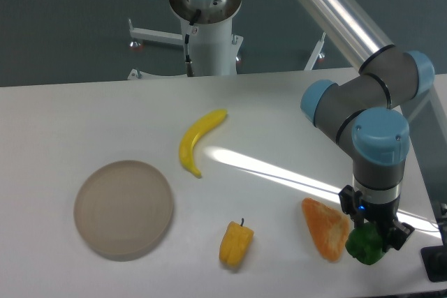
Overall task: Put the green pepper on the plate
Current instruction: 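Grasp the green pepper with the gripper and lift it off the table, then carry the green pepper past the banana toward the beige plate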
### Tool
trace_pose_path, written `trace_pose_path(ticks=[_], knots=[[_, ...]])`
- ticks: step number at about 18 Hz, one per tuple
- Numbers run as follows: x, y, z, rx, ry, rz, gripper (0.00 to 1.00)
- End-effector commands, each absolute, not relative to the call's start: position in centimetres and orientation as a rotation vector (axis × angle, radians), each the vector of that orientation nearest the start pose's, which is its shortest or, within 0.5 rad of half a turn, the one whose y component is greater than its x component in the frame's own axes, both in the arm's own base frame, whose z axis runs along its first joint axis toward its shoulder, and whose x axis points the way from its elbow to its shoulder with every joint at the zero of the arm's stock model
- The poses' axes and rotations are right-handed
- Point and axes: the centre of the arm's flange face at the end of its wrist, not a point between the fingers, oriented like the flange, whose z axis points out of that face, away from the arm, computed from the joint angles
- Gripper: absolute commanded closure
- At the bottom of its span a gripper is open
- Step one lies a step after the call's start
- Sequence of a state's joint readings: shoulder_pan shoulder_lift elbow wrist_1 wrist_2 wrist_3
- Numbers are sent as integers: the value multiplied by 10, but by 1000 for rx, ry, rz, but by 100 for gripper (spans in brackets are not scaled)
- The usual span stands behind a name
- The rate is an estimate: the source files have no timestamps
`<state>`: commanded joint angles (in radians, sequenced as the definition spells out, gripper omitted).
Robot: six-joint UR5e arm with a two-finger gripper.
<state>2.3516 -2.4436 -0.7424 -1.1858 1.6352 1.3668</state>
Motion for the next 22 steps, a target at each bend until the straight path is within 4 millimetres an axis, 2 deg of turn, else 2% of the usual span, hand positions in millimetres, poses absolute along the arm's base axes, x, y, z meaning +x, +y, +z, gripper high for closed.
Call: trace_pose_path(ticks=[9,13,15,16,18,20,22], knots=[[-503,688,360,-2874,838,498,71],[-488,687,374,-2883,809,483,71],[-467,678,384,-2904,731,438,71],[-445,681,387,-2914,711,408,71],[-414,676,398,-2942,648,356,71],[-374,676,407,-2956,591,297,71],[-335,679,415,-2964,481,250,71]])
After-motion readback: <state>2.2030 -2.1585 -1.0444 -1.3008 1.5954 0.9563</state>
